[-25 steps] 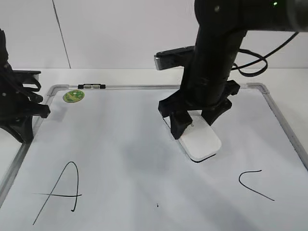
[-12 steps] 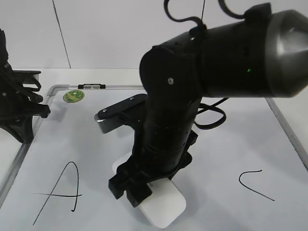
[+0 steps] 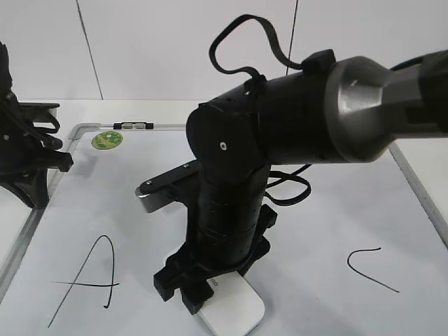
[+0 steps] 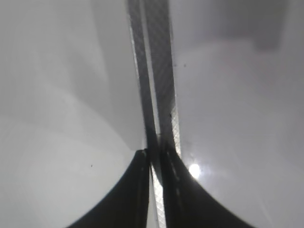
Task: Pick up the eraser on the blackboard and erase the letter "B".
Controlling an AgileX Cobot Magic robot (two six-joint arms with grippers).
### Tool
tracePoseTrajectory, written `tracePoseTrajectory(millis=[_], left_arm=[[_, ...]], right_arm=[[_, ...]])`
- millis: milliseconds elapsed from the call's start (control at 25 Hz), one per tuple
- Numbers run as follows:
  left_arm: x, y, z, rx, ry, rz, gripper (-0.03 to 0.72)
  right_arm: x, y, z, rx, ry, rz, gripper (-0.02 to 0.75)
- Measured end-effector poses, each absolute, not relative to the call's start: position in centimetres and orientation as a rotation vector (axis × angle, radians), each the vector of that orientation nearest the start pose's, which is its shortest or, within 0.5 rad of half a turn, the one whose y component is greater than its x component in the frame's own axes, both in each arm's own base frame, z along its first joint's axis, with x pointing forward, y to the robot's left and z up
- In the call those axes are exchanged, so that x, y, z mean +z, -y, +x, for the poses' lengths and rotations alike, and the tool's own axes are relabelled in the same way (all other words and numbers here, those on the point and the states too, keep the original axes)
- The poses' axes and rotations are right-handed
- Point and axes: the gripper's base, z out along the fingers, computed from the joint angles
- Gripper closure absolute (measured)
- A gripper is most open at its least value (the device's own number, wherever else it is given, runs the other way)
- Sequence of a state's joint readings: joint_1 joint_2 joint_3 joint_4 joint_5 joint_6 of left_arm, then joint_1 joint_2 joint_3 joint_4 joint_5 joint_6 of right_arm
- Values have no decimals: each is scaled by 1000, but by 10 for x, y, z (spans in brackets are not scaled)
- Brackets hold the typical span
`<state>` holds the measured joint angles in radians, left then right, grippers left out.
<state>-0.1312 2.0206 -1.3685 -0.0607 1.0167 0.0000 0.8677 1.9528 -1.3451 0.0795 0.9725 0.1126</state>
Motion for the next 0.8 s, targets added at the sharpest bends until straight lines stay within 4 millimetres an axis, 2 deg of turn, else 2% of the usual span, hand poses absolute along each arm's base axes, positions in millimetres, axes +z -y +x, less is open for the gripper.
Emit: tracePoseTrajectory(millis=[160,320,400,640,800], left_arm=[[153,54,376,-80,-3153,156,645],[153,54,376,-80,-3150,167,645],[153,54,376,-80,-3150,167,645],[153,54,376,-80,-3150,167,645],[153,55,376,-83,-3151,154,645]], right_arm=[[174,-289,242,143,-2919,-1069,209],[173,-280,252,181,-2969,-985,209],[174,-271,261,183,-2989,-933,209],[173,-229,297,137,-3042,-732,209],[174,-208,310,100,-3074,-654,209]])
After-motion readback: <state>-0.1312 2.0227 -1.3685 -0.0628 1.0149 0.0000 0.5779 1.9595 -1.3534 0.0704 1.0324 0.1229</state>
